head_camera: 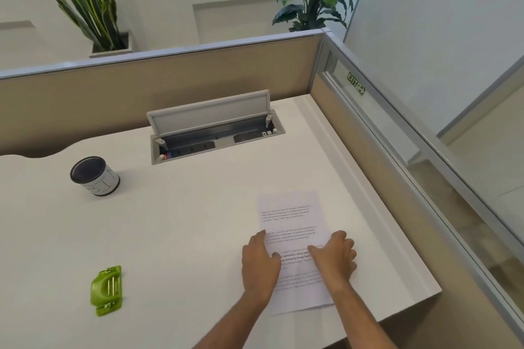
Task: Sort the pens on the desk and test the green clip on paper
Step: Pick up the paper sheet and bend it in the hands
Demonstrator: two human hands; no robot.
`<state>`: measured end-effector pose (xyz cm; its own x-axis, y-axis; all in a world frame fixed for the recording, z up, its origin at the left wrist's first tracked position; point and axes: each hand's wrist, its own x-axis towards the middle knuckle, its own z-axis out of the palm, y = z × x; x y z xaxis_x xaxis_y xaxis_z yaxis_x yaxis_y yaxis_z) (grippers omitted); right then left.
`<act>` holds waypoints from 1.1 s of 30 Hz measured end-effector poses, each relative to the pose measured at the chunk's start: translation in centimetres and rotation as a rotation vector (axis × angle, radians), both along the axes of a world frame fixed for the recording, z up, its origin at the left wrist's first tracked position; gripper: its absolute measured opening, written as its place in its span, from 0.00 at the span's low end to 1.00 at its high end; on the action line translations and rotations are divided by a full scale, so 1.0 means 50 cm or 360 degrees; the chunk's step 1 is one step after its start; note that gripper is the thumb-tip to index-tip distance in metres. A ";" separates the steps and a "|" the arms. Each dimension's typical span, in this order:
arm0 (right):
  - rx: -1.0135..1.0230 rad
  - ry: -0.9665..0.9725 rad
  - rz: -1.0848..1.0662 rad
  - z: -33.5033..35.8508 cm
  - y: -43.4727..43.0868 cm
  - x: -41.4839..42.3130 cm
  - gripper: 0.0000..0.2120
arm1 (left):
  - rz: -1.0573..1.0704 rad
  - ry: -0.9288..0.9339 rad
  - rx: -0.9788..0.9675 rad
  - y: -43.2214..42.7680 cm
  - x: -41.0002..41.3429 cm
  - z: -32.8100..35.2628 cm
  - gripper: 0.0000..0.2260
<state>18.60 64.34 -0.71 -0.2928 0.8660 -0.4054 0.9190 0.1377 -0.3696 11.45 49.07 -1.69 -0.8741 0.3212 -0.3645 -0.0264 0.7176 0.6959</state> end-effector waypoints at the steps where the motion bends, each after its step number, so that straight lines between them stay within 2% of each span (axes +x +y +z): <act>1: -0.0037 0.0010 -0.0003 -0.001 0.002 0.000 0.29 | -0.0028 0.0009 -0.0016 -0.002 -0.001 -0.003 0.29; 4: -0.0178 0.0047 -0.0010 -0.008 0.011 0.004 0.29 | -0.0122 0.0054 -0.0083 -0.013 -0.003 -0.016 0.31; 8: -0.0477 0.0424 -0.0085 -0.010 0.041 0.017 0.14 | -0.0229 0.0172 -0.0150 -0.024 0.001 -0.031 0.33; 11: -0.0775 0.0694 -0.0092 -0.008 0.061 0.029 0.11 | -0.0257 0.0195 -0.0152 -0.026 0.003 -0.034 0.33; 13: -0.0931 0.0808 -0.0057 0.004 0.061 0.037 0.14 | -0.0265 0.0170 -0.0077 -0.026 -0.001 -0.036 0.34; 15: -0.0913 0.0884 0.0039 0.013 0.057 0.043 0.20 | -0.0203 0.0118 0.0027 -0.030 -0.009 -0.031 0.36; 18: -0.0801 0.1024 0.0214 0.032 0.049 0.046 0.20 | 0.0018 0.0080 0.0147 -0.045 -0.038 -0.012 0.43; 20: -0.0826 0.1155 0.0298 0.050 0.043 0.047 0.19 | 0.0130 -0.0085 0.0418 -0.061 -0.066 0.015 0.46; 21: -0.0844 0.1220 0.0310 0.059 0.039 0.048 0.18 | 0.0159 -0.0230 0.0626 -0.069 -0.080 0.032 0.44; 23: -0.0837 0.1337 0.0301 0.083 0.031 0.045 0.15 | 0.0122 -0.0431 0.0953 -0.084 -0.105 0.066 0.32; 24: -0.0816 0.1382 0.0306 0.095 0.028 0.044 0.12 | 0.0097 -0.0454 0.1031 -0.090 -0.114 0.085 0.25; 26: -0.0807 0.1476 0.0342 0.113 0.027 0.037 0.07 | 0.0100 -0.0405 0.1096 -0.099 -0.127 0.125 0.19; 31: -0.0719 0.1664 0.0383 0.181 0.007 0.006 0.07 | 0.0032 -0.0163 0.1112 -0.098 -0.138 0.200 0.15; 33: -0.0689 0.1732 0.0342 0.198 -0.012 -0.003 0.12 | 0.0032 -0.0098 0.1145 -0.096 -0.132 0.217 0.14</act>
